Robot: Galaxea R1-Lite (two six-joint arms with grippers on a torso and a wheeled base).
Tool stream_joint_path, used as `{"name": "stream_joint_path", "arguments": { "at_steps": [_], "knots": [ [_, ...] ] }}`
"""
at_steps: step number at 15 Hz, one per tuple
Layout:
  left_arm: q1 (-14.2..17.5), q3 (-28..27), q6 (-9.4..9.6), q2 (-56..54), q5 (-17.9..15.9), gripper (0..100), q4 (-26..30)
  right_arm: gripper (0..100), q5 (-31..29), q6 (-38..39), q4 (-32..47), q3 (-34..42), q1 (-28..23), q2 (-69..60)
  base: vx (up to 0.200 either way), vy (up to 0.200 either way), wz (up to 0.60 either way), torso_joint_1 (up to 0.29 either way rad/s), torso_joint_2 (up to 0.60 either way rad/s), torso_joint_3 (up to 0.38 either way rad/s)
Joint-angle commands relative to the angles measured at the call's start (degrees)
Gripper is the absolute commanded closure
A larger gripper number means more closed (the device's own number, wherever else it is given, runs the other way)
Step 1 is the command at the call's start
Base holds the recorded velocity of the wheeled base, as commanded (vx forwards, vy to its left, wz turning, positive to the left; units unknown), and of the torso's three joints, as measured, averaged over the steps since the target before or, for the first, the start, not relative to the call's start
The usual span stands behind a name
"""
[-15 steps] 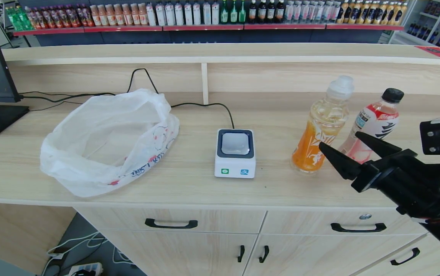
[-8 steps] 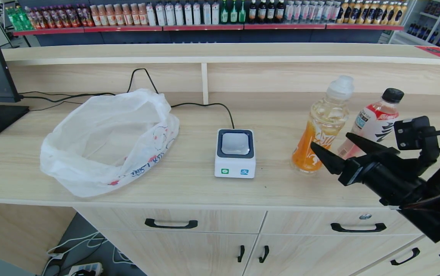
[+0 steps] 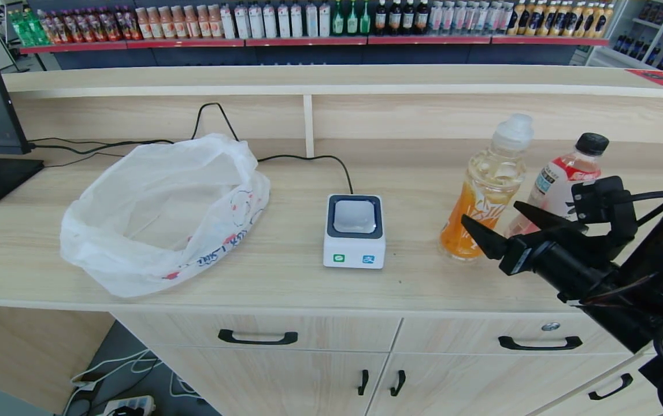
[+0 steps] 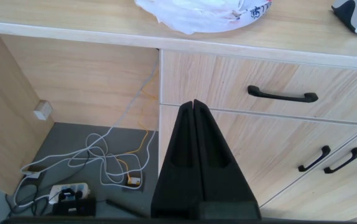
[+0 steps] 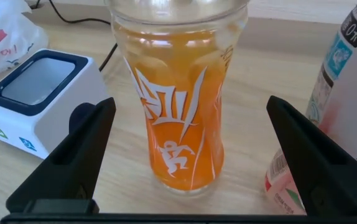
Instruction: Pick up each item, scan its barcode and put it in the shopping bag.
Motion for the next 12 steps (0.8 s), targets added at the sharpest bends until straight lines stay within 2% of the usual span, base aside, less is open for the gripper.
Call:
{"name": "stream_joint_path", "arguments": {
  "at_steps": [1,3,5,8,12],
  "knots": [
    [0.0,0.0,-0.02,0.0,0.0,100,0.0,0,0.0,0.1,0.0,-0.7,0.6,1.2,0.000,0.000,0.00,0.000,0.00,0.000],
    [0.0,0.0,-0.02,0.0,0.0,100,0.0,0,-0.9,-0.7,-0.1,-2.0,0.8,3.2,0.000,0.000,0.00,0.000,0.00,0.000],
    [0.0,0.0,-0.02,0.0,0.0,100,0.0,0,-2.2,-2.1,-3.8,-4.0,1.1,6.3,0.000,0.000,0.00,0.000,0.00,0.000],
    [0.0,0.0,-0.02,0.0,0.0,100,0.0,0,-6.8,-2.1,-4.9,-8.4,3.8,8.1,0.000,0.000,0.00,0.000,0.00,0.000],
    [0.0,0.0,-0.02,0.0,0.0,100,0.0,0,-13.6,-2.0,-4.9,-9.2,5.3,8.8,0.000,0.000,0.00,0.000,0.00,0.000]
  ]
}}
